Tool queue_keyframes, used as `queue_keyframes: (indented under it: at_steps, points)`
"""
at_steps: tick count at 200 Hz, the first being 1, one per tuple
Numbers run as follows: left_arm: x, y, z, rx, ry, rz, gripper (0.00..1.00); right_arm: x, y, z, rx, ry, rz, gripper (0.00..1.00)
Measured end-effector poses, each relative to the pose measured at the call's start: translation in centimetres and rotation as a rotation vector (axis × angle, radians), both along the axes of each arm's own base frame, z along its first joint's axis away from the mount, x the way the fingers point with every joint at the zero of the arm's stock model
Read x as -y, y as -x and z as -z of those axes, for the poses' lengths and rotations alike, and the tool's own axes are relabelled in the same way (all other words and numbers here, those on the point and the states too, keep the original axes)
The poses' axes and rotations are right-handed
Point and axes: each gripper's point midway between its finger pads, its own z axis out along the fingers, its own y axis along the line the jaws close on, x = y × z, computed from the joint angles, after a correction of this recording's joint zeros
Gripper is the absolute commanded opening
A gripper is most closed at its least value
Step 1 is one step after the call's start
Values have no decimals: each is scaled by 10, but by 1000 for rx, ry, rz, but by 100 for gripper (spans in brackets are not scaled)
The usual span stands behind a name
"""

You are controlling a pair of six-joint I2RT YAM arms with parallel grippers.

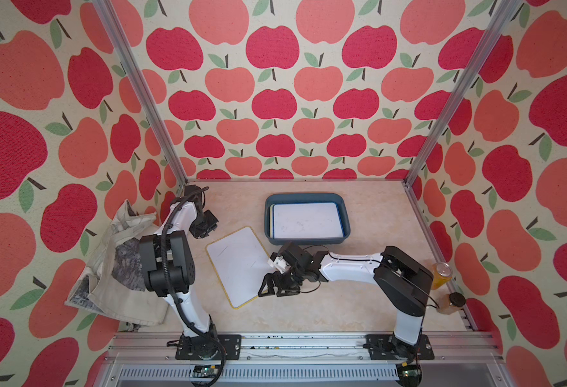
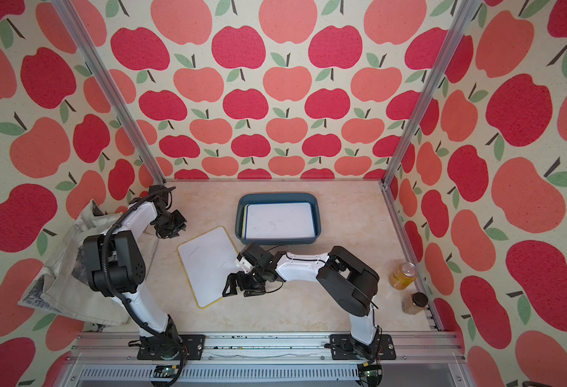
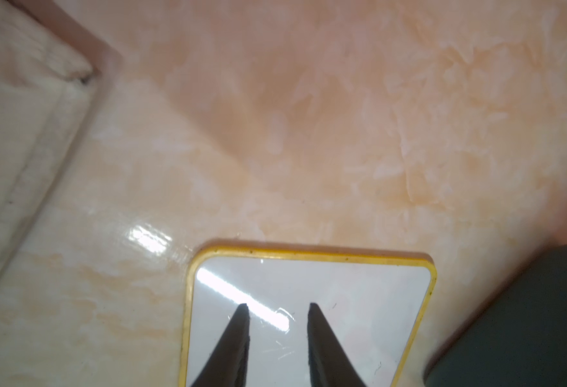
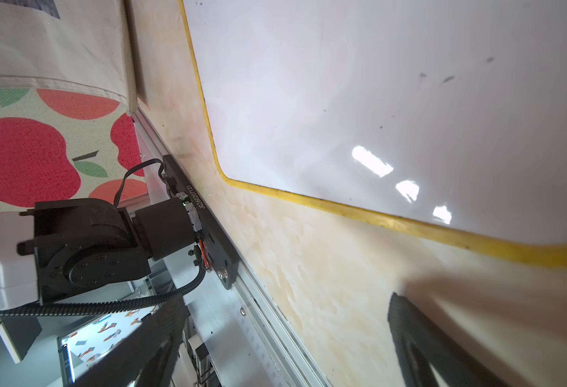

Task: Put the whiteboard into the storage box
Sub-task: Move the whiteboard to the center of the board.

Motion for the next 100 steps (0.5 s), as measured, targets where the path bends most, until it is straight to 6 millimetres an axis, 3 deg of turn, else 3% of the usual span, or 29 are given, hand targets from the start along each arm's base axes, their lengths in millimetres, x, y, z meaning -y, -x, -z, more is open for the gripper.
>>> queue_keyframes:
  at_steps: [21, 56, 100]
  points:
    - [-7, -7, 19, -32, -2, -2, 32, -4, 0, 0, -11, 7, -21, 99]
    - [-7, -2, 56, -119, 14, 1, 32, -5, 2, 5, -28, 22, -44, 99]
    - [-8, -4, 57, -105, 11, 4, 32, -2, -3, 5, -64, 11, -41, 99]
